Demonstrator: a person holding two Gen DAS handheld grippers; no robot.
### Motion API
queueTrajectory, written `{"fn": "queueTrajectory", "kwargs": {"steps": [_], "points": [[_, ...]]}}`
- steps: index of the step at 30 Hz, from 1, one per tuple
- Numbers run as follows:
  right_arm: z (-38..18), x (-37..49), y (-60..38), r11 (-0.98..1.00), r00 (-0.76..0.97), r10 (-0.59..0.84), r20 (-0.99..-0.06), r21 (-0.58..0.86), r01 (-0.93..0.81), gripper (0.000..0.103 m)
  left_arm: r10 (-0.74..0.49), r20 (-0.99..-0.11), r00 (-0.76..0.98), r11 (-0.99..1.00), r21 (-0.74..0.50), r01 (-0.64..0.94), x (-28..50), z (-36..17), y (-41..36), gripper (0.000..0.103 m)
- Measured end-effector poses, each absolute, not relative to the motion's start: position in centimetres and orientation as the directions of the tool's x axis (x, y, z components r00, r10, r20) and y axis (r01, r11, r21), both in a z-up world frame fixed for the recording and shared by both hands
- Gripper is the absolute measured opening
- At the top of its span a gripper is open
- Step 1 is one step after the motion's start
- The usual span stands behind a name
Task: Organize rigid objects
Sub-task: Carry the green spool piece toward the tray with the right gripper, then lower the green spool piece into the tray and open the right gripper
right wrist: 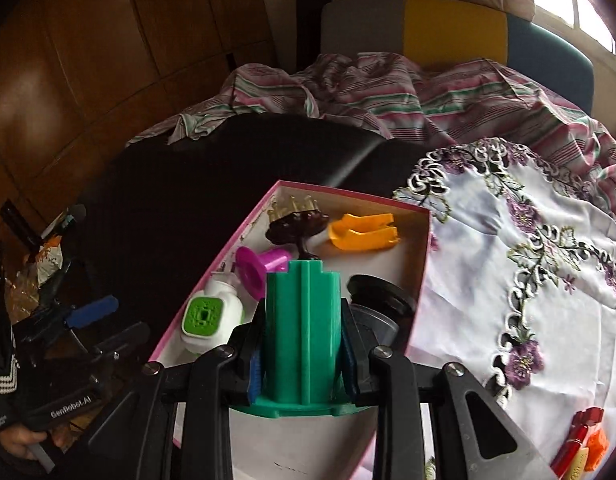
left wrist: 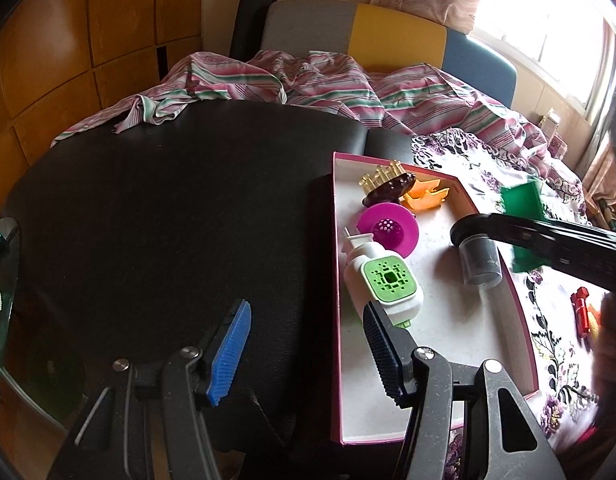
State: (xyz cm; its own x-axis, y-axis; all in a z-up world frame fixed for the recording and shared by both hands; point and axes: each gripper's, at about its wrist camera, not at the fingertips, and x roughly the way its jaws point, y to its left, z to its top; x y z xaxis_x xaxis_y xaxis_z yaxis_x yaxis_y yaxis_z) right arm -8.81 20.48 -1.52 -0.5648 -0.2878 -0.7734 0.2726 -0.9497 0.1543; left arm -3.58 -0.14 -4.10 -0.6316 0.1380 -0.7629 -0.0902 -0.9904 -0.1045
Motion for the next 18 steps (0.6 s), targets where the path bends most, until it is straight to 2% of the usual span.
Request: {"fn": "queueTrajectory", "kwargs": {"steps": [8, 18], "points": [[-5.1, -13.2, 18.0, -0.961, -0.492, -0.265, -0.829, 0.184, 0.206, 0.030, 0.138, -0.768, -0.625, -0.990, -0.113, -0.080, -3.7, -4.5, -0.5, 0.059], [-7.1, -13.5, 18.4, -0.978, -0.486, -0.193, -0.852, 0.129, 0.162, 0.035, 0.136, -0.766, -0.628, -0.990, -0.122, -0.065, -3.9, -4.5, -1.1, 0.060]]}}
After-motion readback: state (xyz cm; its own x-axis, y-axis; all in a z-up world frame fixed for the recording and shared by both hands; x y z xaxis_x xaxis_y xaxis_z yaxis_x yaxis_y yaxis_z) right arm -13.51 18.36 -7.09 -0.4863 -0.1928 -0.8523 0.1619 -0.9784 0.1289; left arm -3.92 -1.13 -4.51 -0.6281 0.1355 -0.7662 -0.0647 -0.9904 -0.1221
